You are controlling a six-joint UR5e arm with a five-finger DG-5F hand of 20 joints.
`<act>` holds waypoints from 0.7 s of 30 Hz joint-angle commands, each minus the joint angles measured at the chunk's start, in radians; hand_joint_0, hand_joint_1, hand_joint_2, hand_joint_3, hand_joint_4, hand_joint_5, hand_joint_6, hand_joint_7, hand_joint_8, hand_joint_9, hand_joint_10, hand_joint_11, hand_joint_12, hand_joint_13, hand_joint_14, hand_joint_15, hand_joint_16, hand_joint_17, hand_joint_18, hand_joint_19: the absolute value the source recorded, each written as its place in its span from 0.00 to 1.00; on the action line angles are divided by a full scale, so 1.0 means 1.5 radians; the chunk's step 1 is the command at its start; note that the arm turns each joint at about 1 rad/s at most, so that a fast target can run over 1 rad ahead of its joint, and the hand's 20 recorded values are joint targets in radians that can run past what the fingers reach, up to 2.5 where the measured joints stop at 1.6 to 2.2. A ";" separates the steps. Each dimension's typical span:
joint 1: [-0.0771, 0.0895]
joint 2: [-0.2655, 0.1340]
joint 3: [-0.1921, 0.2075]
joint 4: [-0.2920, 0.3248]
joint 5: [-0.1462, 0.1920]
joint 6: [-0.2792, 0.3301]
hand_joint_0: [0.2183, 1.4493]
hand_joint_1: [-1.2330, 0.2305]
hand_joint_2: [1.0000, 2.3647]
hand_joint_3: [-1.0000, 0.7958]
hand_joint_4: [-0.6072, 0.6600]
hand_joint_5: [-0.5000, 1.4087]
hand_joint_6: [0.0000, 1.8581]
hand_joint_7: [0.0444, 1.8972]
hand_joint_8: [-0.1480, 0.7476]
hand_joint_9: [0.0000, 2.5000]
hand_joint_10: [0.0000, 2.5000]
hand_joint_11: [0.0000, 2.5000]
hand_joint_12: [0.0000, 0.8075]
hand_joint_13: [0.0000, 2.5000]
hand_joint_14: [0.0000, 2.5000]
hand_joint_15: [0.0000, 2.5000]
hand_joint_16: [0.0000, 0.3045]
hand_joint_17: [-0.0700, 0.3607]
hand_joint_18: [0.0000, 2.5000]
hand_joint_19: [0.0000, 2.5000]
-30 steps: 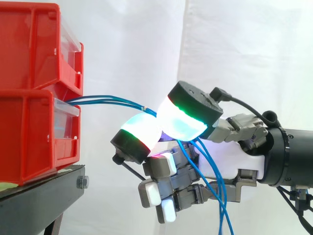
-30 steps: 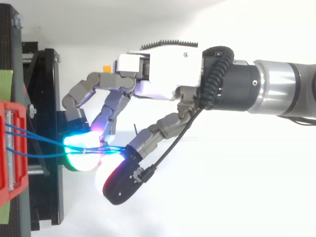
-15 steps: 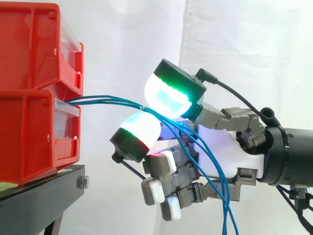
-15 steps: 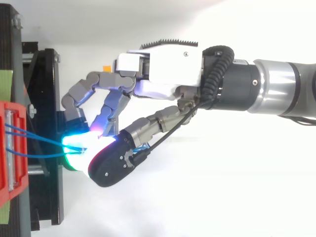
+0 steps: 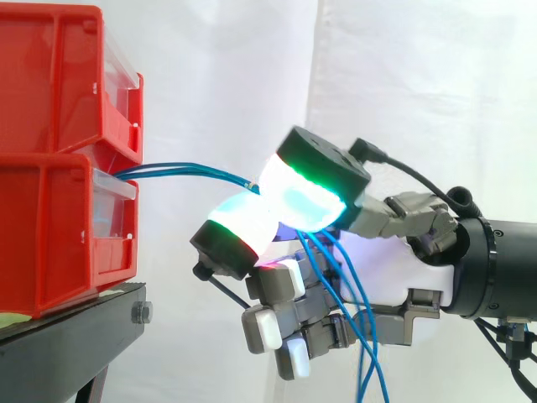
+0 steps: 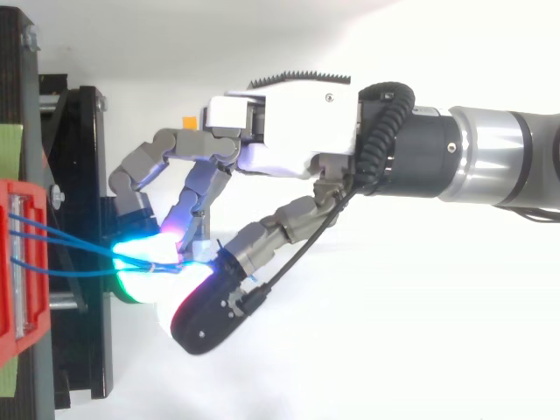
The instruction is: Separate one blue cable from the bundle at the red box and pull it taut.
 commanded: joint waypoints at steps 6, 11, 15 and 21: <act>0.000 -0.001 -0.001 0.001 0.000 0.000 0.19 0.35 0.00 0.28 0.54 0.18 0.48 0.56 0.54 0.45 0.01 0.39 0.54 0.40 0.01 0.28 0.19 0.46 0.39 0.32; 0.000 0.000 0.001 0.001 0.000 0.001 0.17 0.47 0.00 0.28 0.55 0.18 0.47 0.56 0.56 0.45 0.01 0.38 0.57 0.40 0.01 0.28 0.21 0.50 0.41 0.31; 0.000 0.000 0.002 -0.014 0.031 -0.007 0.21 0.47 0.00 0.28 0.54 0.18 0.46 0.58 0.54 0.44 0.01 0.39 0.55 0.39 0.01 0.28 0.20 0.47 0.39 0.33; 0.000 0.000 0.005 -0.028 0.040 -0.008 0.32 0.35 0.00 0.31 0.50 0.18 0.46 0.62 0.50 0.43 0.01 0.39 0.51 0.38 0.01 0.29 0.17 0.44 0.36 0.35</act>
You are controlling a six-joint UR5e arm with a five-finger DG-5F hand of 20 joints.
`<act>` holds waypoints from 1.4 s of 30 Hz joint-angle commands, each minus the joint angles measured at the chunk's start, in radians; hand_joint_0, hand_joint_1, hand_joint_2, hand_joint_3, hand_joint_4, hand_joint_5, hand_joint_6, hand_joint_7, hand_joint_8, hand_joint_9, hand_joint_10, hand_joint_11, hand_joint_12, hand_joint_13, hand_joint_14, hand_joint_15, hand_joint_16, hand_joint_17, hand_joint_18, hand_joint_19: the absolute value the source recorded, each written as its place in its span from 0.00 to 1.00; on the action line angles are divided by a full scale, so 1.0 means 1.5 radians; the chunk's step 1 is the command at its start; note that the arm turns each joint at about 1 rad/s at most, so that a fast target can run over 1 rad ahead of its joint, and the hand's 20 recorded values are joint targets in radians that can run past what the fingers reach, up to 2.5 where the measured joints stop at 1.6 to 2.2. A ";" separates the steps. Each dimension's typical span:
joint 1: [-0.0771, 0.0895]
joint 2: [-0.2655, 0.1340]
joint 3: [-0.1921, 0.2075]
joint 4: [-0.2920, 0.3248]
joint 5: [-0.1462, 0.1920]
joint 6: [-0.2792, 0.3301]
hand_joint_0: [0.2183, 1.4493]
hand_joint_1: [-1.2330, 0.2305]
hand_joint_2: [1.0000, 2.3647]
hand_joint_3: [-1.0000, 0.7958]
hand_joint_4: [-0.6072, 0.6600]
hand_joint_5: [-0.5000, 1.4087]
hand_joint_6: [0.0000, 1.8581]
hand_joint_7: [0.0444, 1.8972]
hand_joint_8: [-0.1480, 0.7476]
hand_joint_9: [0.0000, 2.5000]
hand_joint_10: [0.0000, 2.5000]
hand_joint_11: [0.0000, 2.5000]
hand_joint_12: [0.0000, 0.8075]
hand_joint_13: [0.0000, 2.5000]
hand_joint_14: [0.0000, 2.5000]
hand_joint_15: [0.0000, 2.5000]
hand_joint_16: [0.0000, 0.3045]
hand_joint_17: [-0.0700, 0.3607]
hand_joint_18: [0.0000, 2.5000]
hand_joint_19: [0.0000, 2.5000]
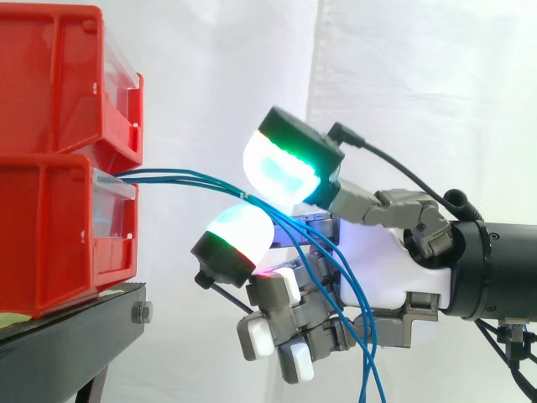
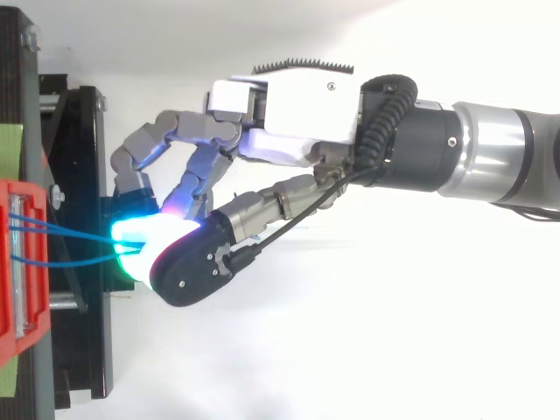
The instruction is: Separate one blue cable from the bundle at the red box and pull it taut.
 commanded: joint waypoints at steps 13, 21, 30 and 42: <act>0.002 0.000 0.002 -0.006 0.006 0.001 0.45 0.20 0.00 0.28 0.47 0.17 0.49 0.61 0.49 0.41 0.01 0.40 0.48 0.37 0.01 0.28 0.16 0.42 0.36 0.31; 0.003 0.000 0.002 -0.006 0.003 0.001 0.21 0.29 0.00 0.28 0.54 0.17 0.48 0.54 0.52 0.42 0.01 0.39 0.54 0.38 0.01 0.28 0.19 0.46 0.38 0.33; 0.003 0.000 0.002 -0.006 0.003 0.001 0.29 0.48 0.00 0.28 0.53 0.18 0.46 0.57 0.52 0.44 0.01 0.39 0.51 0.40 0.01 0.29 0.17 0.43 0.37 0.34; 0.003 0.000 0.002 -0.006 0.002 0.002 0.37 0.25 0.01 0.41 0.44 0.18 0.48 0.63 0.51 0.43 0.01 0.41 0.50 0.39 0.01 0.29 0.16 0.42 0.38 0.35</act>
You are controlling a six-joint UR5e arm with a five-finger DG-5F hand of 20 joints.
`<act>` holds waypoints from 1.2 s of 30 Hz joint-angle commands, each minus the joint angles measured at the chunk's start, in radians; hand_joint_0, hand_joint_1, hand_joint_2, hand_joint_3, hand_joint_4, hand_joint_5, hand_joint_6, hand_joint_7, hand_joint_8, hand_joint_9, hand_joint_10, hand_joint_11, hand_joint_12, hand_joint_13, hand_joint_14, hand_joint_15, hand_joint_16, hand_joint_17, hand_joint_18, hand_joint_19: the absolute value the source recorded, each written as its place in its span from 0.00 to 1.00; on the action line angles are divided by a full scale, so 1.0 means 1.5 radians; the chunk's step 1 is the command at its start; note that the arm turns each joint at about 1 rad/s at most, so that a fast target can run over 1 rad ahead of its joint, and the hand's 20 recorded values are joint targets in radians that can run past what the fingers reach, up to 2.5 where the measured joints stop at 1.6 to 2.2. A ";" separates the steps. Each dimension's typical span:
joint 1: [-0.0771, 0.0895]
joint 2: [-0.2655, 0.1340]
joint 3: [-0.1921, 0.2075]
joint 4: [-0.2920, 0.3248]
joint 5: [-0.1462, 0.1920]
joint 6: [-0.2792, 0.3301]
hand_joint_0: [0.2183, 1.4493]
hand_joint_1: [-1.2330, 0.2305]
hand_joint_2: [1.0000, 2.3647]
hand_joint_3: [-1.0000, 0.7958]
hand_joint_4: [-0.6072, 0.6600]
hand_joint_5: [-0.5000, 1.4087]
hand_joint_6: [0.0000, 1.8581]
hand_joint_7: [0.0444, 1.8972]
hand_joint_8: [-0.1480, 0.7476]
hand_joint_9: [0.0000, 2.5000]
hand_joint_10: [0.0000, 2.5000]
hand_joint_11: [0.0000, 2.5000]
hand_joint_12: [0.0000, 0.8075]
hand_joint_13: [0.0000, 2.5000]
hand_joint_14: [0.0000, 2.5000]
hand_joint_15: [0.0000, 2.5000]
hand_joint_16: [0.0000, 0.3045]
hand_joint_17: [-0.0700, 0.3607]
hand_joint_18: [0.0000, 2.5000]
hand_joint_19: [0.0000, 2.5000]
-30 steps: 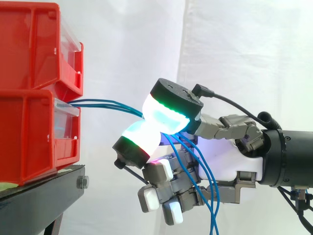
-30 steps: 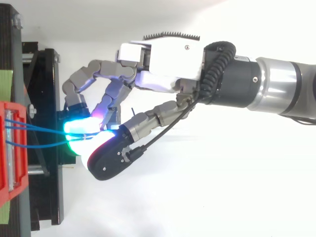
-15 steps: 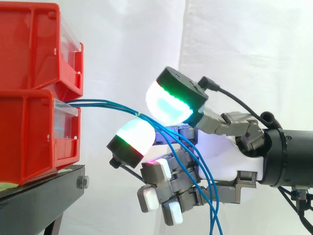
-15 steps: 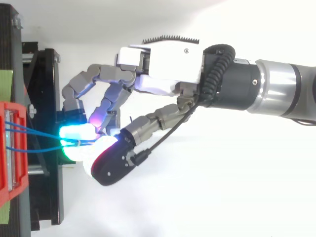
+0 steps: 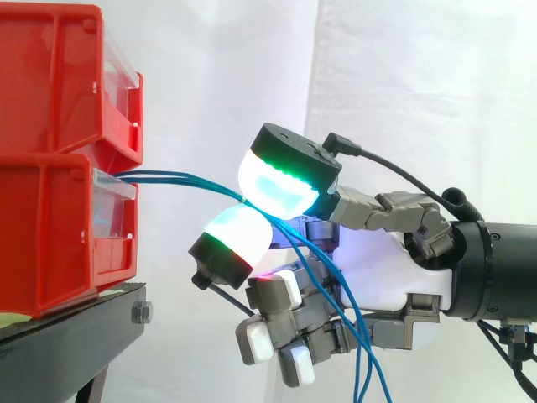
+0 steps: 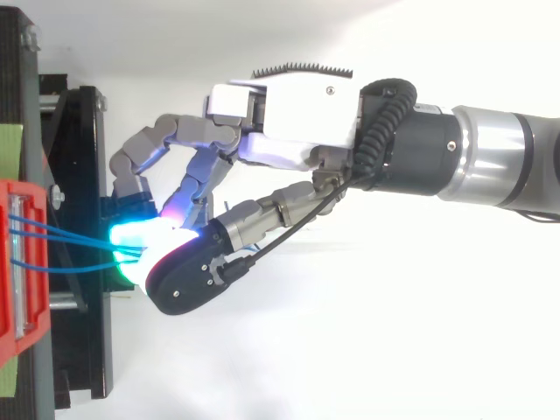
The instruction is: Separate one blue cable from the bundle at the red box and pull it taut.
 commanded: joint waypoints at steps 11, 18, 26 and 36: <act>0.000 0.000 0.001 0.000 0.000 0.000 0.48 0.18 0.00 0.28 0.39 0.18 0.49 0.64 0.49 0.43 0.01 0.41 0.48 0.39 0.01 0.29 0.16 0.41 0.37 0.32; 0.000 0.000 0.001 0.001 -0.003 0.000 0.38 0.17 0.00 0.28 0.47 0.19 0.50 0.61 0.50 0.46 0.01 0.41 0.47 0.40 0.01 0.29 0.15 0.40 0.37 0.33; 0.000 0.000 0.001 0.001 -0.004 0.000 0.18 0.26 0.00 0.28 0.53 0.19 0.48 0.59 0.56 0.48 0.01 0.40 0.55 0.42 0.01 0.29 0.19 0.47 0.41 0.33; 0.000 0.000 0.001 0.001 -0.004 0.000 0.36 0.35 0.00 0.29 0.51 0.19 0.48 0.65 0.52 0.49 0.01 0.41 0.50 0.42 0.01 0.29 0.16 0.42 0.39 0.35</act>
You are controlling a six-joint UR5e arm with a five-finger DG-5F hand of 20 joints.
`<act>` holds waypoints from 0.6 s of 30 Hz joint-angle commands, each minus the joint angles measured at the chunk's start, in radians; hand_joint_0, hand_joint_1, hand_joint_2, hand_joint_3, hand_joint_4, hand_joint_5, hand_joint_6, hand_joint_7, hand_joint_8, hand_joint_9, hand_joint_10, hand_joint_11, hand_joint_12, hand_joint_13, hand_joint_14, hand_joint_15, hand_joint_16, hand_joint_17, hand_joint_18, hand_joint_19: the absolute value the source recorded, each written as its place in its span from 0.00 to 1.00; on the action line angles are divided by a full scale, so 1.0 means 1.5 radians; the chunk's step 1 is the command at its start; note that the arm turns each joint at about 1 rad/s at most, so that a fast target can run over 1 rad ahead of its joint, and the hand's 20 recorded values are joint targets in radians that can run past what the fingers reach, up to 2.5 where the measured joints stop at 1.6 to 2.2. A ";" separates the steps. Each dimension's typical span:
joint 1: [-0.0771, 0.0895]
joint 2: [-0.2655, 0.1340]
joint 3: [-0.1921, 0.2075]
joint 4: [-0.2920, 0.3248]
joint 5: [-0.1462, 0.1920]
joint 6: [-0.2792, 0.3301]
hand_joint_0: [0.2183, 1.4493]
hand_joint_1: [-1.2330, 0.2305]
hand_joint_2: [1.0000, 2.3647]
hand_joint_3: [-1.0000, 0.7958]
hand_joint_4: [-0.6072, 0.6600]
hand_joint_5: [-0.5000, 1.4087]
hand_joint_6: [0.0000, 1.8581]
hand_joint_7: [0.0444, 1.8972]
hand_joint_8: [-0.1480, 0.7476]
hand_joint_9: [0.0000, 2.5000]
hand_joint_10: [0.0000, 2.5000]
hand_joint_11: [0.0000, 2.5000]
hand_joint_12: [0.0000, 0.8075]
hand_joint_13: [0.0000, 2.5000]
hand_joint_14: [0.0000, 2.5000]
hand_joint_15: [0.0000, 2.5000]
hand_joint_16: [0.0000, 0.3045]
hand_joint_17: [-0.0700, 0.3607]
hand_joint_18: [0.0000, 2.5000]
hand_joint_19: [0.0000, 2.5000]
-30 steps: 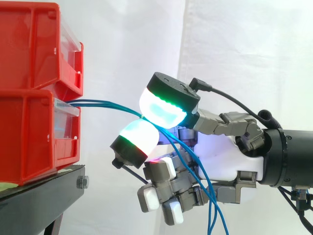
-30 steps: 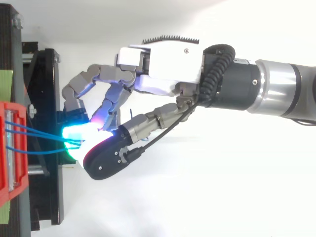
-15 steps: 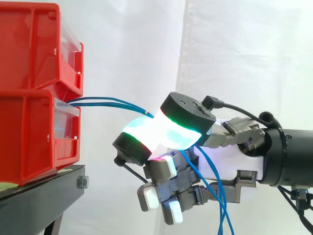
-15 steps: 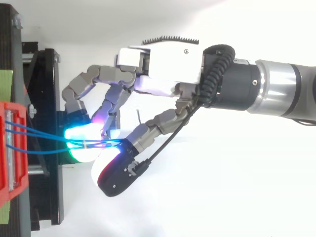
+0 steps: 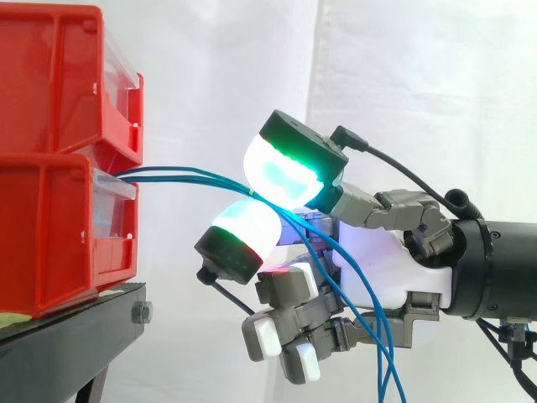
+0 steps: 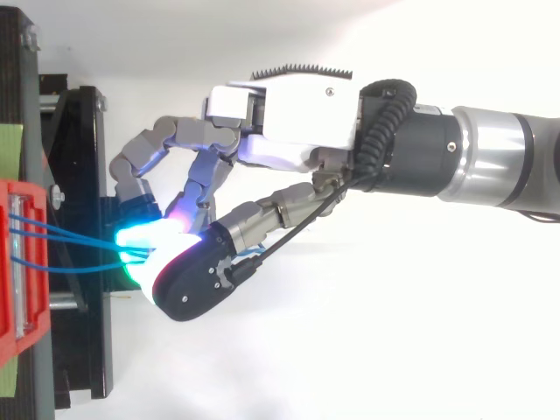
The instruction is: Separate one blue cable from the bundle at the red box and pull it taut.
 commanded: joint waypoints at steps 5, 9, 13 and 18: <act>0.000 0.000 0.000 0.000 0.000 0.000 0.44 0.22 0.01 0.33 0.43 0.19 0.49 0.72 0.51 0.48 0.01 0.41 0.50 0.41 0.01 0.30 0.16 0.41 0.39 0.34; 0.000 0.000 0.000 0.000 0.000 0.000 0.50 0.19 0.00 0.28 0.40 0.19 0.48 0.82 0.50 0.48 0.01 0.42 0.48 0.41 0.01 0.30 0.15 0.41 0.37 0.34; 0.000 0.000 0.000 0.000 0.001 -0.001 0.51 0.20 0.00 0.28 0.36 0.19 0.50 0.81 0.49 0.50 0.01 0.47 0.47 0.41 0.01 0.32 0.15 0.40 0.37 0.34; 0.000 0.000 0.000 0.000 0.000 -0.001 0.44 0.17 0.00 0.28 0.39 0.20 0.50 0.75 0.47 0.51 0.01 0.49 0.47 0.42 0.01 0.34 0.15 0.40 0.38 0.33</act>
